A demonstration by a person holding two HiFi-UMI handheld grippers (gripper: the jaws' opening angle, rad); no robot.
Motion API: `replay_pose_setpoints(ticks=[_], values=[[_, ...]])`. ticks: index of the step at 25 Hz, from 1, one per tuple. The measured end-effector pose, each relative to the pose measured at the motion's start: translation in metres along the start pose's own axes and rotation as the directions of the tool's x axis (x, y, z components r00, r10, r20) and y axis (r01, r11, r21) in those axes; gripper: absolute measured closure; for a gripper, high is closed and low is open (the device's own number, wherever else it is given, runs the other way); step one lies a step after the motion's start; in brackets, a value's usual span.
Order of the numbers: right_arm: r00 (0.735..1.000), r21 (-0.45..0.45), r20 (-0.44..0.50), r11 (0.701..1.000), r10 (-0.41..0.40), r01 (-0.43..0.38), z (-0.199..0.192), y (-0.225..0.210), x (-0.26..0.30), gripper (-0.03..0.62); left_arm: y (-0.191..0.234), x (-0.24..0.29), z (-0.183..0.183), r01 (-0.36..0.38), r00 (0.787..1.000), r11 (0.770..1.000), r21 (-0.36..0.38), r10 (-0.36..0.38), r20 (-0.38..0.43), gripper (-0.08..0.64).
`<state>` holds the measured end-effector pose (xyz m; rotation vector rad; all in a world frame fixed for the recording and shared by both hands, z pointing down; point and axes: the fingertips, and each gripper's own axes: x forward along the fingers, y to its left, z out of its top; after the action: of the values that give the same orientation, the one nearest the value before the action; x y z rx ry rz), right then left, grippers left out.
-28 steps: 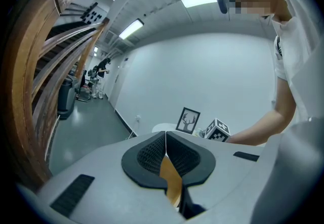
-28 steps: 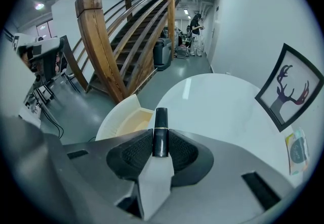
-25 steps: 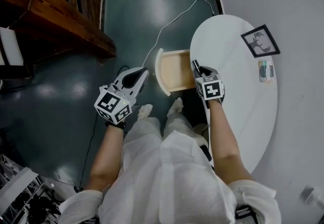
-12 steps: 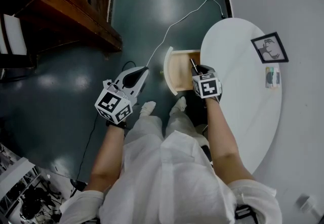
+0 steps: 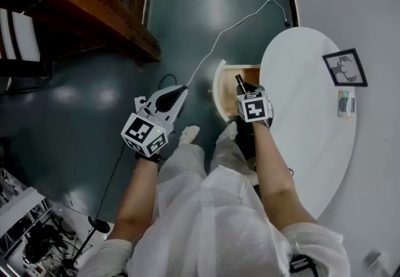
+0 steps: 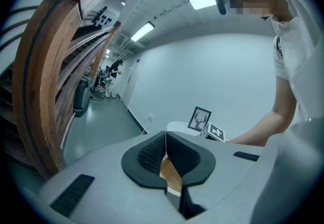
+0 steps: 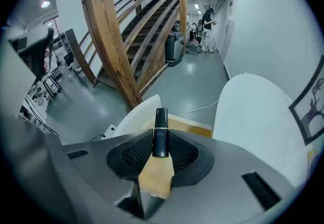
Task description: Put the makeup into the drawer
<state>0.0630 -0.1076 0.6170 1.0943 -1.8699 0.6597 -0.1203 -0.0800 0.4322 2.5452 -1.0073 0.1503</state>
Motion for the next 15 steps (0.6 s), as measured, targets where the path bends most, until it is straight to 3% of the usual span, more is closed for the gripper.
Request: replay_pose_setpoints(ticks=[3,7,15], values=[[1.000,-0.024,0.002,0.999,-0.026,0.026,0.009,0.001,0.006,0.502,0.004,-0.002,-0.005,-0.005,1.000,1.000,-0.007,0.005,-0.009,0.543],[1.000,0.031,0.026,0.999,-0.013,0.012,0.023,0.002,0.015,0.502,0.009,0.000,-0.012,-0.008,1.000,1.000,-0.014,0.008,-0.018,0.542],[1.000,0.074,-0.008,0.997,-0.001,0.001,0.007,0.007,0.038,0.502,0.012,0.009,-0.016,0.003,1.000,1.000,-0.018,-0.003,-0.027,0.541]])
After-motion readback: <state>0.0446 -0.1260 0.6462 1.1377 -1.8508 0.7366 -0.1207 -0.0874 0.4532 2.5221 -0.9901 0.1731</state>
